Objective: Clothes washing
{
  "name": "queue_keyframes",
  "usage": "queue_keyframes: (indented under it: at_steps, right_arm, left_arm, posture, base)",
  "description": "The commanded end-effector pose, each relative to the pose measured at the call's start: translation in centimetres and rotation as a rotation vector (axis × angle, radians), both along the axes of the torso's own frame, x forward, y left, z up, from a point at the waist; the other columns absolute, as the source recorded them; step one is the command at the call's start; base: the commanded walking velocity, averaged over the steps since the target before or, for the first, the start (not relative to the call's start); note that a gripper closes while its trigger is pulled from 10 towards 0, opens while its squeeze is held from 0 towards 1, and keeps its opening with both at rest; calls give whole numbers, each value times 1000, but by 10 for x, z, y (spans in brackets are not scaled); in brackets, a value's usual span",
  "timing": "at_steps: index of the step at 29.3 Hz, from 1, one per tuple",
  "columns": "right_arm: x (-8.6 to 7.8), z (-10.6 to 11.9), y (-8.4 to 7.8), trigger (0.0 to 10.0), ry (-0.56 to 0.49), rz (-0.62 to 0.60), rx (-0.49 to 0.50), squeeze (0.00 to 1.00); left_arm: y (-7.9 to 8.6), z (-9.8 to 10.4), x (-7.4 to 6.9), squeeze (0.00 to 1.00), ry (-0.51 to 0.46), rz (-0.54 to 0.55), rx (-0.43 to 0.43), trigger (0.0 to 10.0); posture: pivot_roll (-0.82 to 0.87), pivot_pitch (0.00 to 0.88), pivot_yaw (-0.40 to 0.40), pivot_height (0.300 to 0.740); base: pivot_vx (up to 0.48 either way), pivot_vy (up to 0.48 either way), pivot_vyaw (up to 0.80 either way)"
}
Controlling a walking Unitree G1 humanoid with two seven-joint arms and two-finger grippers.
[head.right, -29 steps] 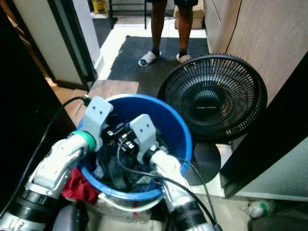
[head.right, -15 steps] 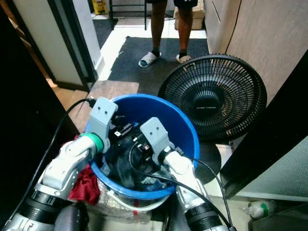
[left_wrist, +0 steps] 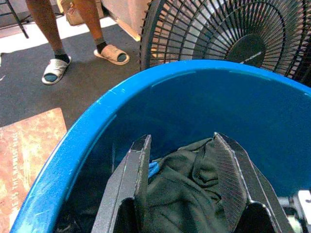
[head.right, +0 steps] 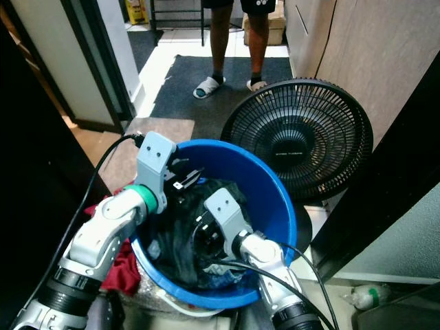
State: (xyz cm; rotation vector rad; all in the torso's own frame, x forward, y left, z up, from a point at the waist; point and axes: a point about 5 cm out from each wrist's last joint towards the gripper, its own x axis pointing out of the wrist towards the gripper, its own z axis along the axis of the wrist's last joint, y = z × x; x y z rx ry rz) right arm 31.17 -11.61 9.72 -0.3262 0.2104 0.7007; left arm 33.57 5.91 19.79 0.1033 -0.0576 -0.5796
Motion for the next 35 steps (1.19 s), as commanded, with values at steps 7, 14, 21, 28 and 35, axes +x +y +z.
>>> queue_keyframes:
  at_steps: [7,14,21,28,35]
  right_arm:
    - [-28,-38,2,10000,201,79,32,0]
    - [-37,-47,9,10000,262,144,47,0]
    - [-43,-64,16,1412,326,166,21,0]
    - [-46,-66,18,0,344,182,31,0]
    - [-49,-63,20,0,337,218,64,0]
  left_arm:
    - [15,-14,4,0,46,82,24,10000]
    - [16,-13,2,0,29,93,31,10000]
    - [17,-12,-1,0,31,96,28,10000]
    - [21,-13,-3,0,34,107,32,10000]
    - [21,-14,-2,0,38,110,31,10000]
  posture:
    - [-25,130,119,478]
    - [-5,135,121,478]
    - [13,142,119,478]
    - [22,146,115,478]
    - [20,144,114,478]
  base:
    - [0,0,0]
    - [0,0,0]
    - [0,0,0]
    - [0,0,0]
    - [0,0,0]
